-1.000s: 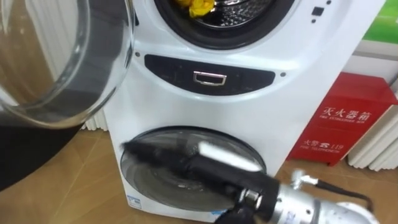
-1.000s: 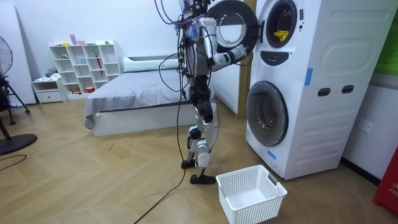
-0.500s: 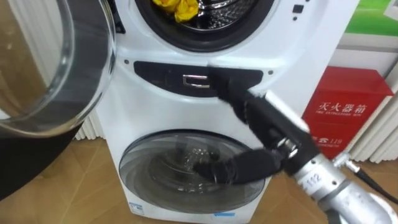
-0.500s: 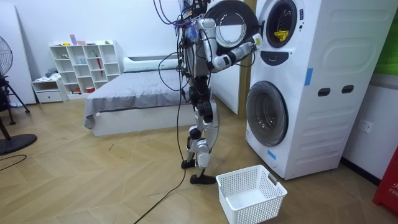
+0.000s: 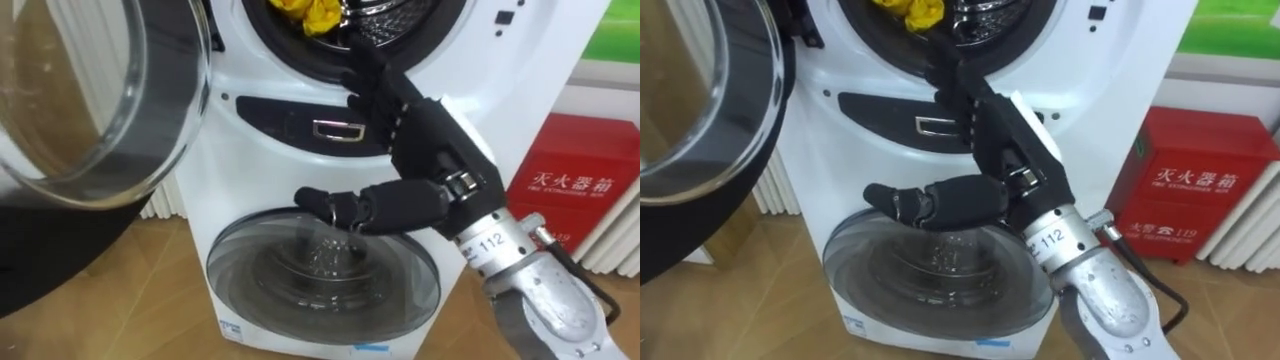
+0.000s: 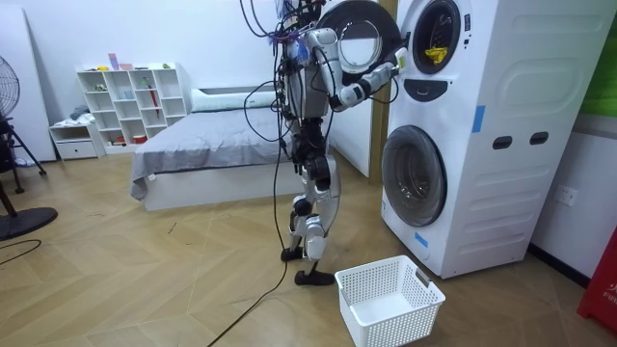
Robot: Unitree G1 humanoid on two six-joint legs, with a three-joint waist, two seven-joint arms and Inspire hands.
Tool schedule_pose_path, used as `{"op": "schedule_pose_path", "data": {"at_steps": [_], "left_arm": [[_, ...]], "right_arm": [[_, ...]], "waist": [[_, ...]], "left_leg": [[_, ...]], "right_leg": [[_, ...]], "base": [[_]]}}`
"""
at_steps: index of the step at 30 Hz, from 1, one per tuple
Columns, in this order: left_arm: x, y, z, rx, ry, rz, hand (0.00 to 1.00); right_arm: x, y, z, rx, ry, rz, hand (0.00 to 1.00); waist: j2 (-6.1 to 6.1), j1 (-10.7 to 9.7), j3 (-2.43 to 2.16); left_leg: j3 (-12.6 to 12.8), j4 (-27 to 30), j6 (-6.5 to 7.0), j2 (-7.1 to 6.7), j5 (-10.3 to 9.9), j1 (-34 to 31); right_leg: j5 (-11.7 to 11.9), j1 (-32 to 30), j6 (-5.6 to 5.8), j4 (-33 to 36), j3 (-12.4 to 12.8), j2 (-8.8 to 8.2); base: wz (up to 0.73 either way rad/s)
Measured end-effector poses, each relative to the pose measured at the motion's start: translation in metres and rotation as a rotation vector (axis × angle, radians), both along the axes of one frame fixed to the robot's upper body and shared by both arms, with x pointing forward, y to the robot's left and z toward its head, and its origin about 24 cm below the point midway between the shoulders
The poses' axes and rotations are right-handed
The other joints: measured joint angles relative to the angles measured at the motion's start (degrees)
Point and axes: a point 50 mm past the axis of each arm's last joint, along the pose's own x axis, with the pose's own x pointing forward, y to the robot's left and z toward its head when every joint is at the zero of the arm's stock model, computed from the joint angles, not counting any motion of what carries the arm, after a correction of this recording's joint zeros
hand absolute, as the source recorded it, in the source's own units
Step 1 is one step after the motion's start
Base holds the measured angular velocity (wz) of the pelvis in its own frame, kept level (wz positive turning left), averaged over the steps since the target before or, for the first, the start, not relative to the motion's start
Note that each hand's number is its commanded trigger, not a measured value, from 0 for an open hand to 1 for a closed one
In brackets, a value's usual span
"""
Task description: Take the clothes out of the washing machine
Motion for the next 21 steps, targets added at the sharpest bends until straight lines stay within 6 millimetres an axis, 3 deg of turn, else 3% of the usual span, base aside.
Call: {"op": "schedule_pose_path", "data": {"at_steps": [2,5,9,11,13,14,15,16,17,18,19,20,21], "left_arm": [[0.0,0.001,0.0,0.002,0.003,0.001,0.0],[-0.003,0.001,0.0,0.002,0.008,0.006,0.0],[-0.007,-0.001,-0.001,-0.012,0.017,0.024,0.0],[-0.008,-0.002,-0.001,-0.023,0.027,0.024,0.0],[-0.011,-0.001,-0.001,-0.021,0.038,0.032,0.0],[-0.015,0.0,-0.001,-0.016,0.048,0.037,0.0],[-0.024,0.002,-0.001,-0.013,0.067,0.048,0.0],[-0.027,0.002,-0.001,-0.013,0.075,0.052,0.0],[-0.03,0.0,-0.001,-0.017,0.082,0.055,0.0],[-0.03,0.0,-0.001,-0.021,0.081,0.058,0.0],[-0.03,0.0,-0.001,-0.021,0.078,0.058,0.0],[-0.028,-0.001,-0.001,-0.025,0.075,0.054,0.0],[-0.024,-0.002,-0.002,-0.032,0.066,0.05,0.0]], "right_arm": [[0.005,0.001,0.003,-0.009,-0.009,-0.017,0.0],[0.011,0.001,0.003,-0.005,-0.006,-0.036,0.0],[0.013,-0.001,0.005,0.012,-0.009,-0.065,0.0],[0.014,-0.003,0.007,0.018,-0.011,-0.085,0.0],[0.017,-0.003,0.007,0.015,-0.01,-0.101,0.0],[0.017,-0.004,0.008,0.019,-0.011,-0.109,0.0],[0.018,-0.003,0.007,0.02,-0.005,-0.109,0.0],[0.018,-0.004,0.007,0.018,-0.005,-0.11,0.0],[0.018,-0.005,0.008,0.017,-0.011,-0.119,0.0],[0.019,-0.005,0.01,0.021,-0.018,-0.13,0.0],[0.019,-0.005,0.01,0.023,-0.018,-0.133,0.0],[0.019,-0.007,0.01,0.016,-0.021,-0.145,0.0],[0.019,-0.009,0.01,0.006,-0.022,-0.165,0.0]], "waist": [[0.1,0.2,0.09],[0.61,1.2,0.58],[0.52,1.1,0.49],[0.42,0.9,0.48],[0.02,1.5,0.26],[-0.05,1.6,0.24],[-0.52,2.2,0.08],[-0.76,2.2,-0.05],[-1.17,2.1,-0.37],[-1.61,1.9,-0.55],[-1.98,1.7,-0.79],[-2.59,1.0,-0.58],[-1.91,0.5,0.22]], "left_leg": [[0.2,4.1,-0.28,0.34,-1.2,-1.4],[0.2,14.2,-0.45,1.32,-3.7,-4.6],[0.2,24.9,-0.67,2.51,-4.2,-9.9],[0.1,24.6,-0.6,1.88,-4.4,-13.7],[0.6,20.5,-0.5,0.76,-3.6,-17.6],[0.7,15.1,0.08,-0.11,-1.3,-19.3],[0.7,10.9,0.73,-1.05,3.6,-19.8],[0.7,8.9,1.02,-1.42,5.8,-19.8],[0.7,6.3,1.51,-2.11,9.2,-19.6],[0.6,5.6,2.65,-3.09,10.9,-19.3],[0.7,5.4,2.86,-3.46,10.9,-19.1],[0.8,6.5,3.55,-4.25,10.5,-18.4],[1.1,8.7,4.19,-5.0,9.1,-18.5]], "right_leg": [[-0.7,-0.1,-0.27,1.2,0.2,0.03],[-3.3,-0.3,-1.07,5.2,0.3,-0.01],[-6.1,0.3,-2.13,8.1,0.1,0.24],[-6.9,0.6,-2.02,8.1,0.1,0.11],[-7.5,1.2,-1.93,8.0,0.2,-0.05],[-8.0,1.8,-1.81,7.8,0.1,-0.1],[-8.5,2.6,-1.72,7.6,0.3,-0.68],[-8.6,3.1,-1.52,7.1,0.6,-0.75],[-8.9,4.1,-1.03,6.4,1.2,-0.86],[-9.0,4.8,-0.77,5.6,1.8,-1.17],[-9.1,5.0,-0.56,5.2,1.9,-1.67],[-9.0,6.0,0.23,4.7,2.1,-2.63],[-8.8,7.2,0.92,4.8,4.2,-3.23]], "base": [[-0.06],[-0.06],[0.09],[0.13],[-0.06],[-0.22],[-0.25],[-0.24],[-0.09],[-0.06],[0.04],[0.17],[0.18]]}}
